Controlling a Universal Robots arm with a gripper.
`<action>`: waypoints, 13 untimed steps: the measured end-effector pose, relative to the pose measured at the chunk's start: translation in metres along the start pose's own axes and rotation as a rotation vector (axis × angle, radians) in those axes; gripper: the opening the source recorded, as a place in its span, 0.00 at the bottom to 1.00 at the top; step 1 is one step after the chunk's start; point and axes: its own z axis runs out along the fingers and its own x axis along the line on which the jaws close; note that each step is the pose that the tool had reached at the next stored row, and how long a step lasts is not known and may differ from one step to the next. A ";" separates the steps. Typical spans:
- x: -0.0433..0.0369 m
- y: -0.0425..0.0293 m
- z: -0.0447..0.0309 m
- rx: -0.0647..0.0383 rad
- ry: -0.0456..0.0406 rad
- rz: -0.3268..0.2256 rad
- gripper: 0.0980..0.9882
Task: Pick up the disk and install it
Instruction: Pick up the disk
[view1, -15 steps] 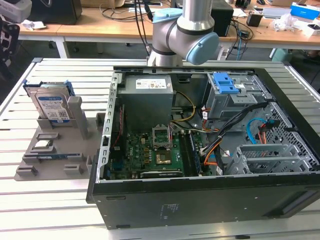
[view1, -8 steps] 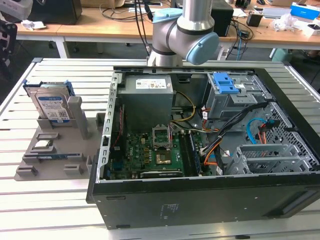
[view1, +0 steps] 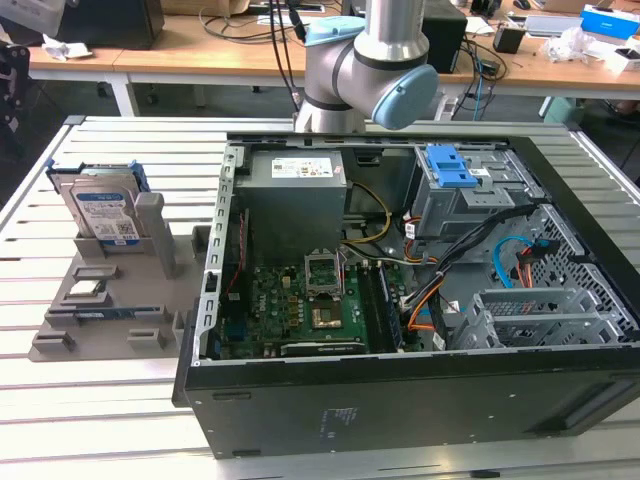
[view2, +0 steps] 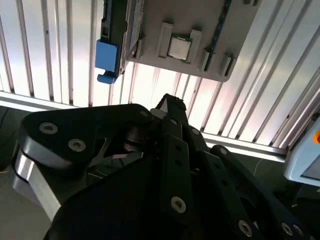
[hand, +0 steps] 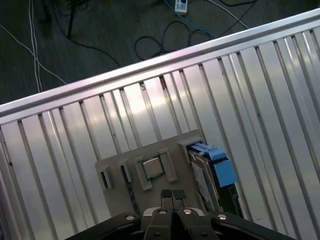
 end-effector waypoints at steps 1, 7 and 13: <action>0.0000 0.0000 0.0000 0.000 0.0004 -0.011 0.00; 0.0000 0.0000 0.0000 -0.003 0.0055 -0.124 0.00; 0.0000 0.0000 0.0000 -0.005 0.0090 -0.200 0.00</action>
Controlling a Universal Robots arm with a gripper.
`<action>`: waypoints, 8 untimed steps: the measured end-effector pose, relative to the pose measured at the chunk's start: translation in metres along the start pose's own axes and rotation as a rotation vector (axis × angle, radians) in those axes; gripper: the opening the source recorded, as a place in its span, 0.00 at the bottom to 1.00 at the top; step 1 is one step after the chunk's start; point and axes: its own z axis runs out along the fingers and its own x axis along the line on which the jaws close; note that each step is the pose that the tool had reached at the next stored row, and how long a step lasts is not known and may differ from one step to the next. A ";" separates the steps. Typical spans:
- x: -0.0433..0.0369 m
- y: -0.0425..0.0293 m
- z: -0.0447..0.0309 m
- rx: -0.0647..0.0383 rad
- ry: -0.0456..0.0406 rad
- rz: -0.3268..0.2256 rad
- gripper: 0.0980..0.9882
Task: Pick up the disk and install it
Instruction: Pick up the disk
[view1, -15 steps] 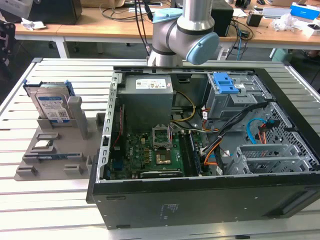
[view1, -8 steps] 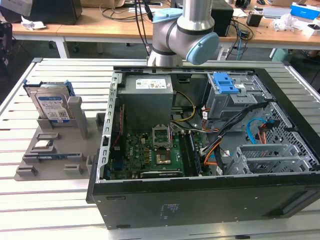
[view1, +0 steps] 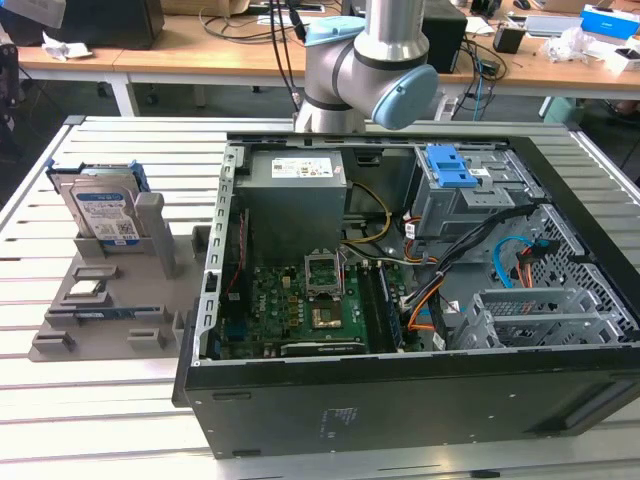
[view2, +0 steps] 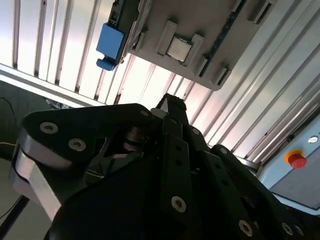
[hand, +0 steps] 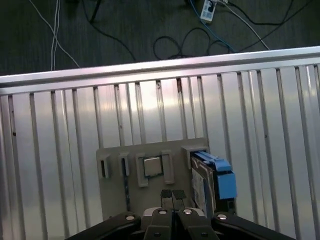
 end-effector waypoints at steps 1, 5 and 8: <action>0.0000 0.0000 0.0000 0.000 0.0006 -0.014 0.00; 0.0000 0.0000 0.0000 -0.002 0.0031 -0.068 0.00; 0.0000 0.0000 0.0000 -0.002 0.0048 -0.106 0.00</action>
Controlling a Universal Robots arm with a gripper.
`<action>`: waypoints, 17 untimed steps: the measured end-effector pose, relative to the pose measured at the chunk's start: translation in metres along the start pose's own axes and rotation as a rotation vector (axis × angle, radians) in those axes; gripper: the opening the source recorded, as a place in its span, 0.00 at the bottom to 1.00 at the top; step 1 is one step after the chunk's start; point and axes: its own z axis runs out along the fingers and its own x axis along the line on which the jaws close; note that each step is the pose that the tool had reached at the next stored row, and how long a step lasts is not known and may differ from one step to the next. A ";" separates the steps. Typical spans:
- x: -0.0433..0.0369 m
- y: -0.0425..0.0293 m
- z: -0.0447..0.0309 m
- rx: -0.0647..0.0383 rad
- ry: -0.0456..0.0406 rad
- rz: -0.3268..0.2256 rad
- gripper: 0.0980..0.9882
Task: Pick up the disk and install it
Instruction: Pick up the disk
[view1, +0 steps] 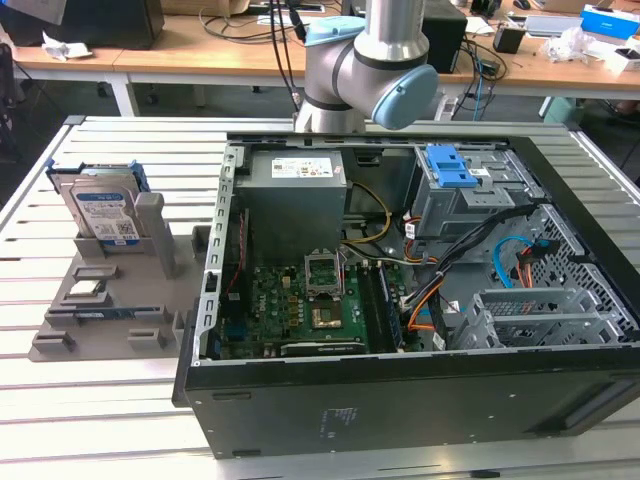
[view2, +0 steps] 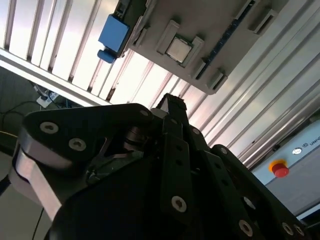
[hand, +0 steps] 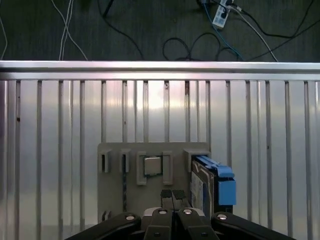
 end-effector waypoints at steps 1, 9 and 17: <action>0.0000 0.0000 0.0000 0.000 0.0005 -0.012 0.00; 0.0000 0.0000 0.0000 -0.003 0.0048 -0.107 0.00; 0.0000 0.0000 0.0000 -0.005 0.0097 -0.215 0.00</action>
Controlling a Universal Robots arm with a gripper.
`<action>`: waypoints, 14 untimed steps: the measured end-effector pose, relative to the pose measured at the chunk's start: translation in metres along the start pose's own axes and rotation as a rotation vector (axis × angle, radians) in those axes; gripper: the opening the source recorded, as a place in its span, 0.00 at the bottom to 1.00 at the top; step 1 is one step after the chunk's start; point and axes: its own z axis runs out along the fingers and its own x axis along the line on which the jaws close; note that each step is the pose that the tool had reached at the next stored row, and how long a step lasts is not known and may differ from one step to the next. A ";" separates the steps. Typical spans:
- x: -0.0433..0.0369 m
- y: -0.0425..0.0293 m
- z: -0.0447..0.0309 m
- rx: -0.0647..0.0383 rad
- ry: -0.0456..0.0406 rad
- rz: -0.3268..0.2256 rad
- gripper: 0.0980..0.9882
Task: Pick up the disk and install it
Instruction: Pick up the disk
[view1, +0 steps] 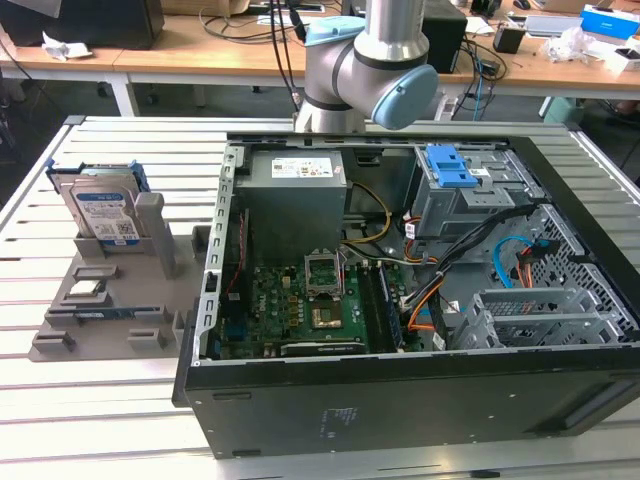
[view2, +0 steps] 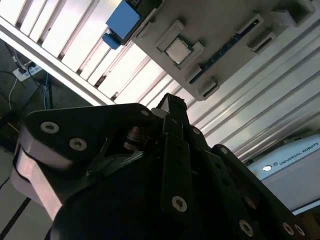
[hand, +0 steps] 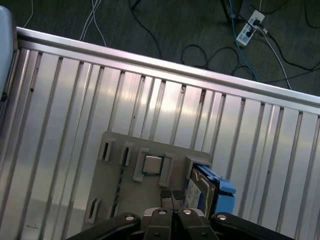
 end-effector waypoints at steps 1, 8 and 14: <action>0.0000 0.0000 0.0000 0.000 0.0006 -0.012 0.00; 0.0000 0.0000 0.0000 -0.001 0.0028 -0.012 0.00; -0.0001 0.0000 0.0001 0.000 0.0023 0.070 0.00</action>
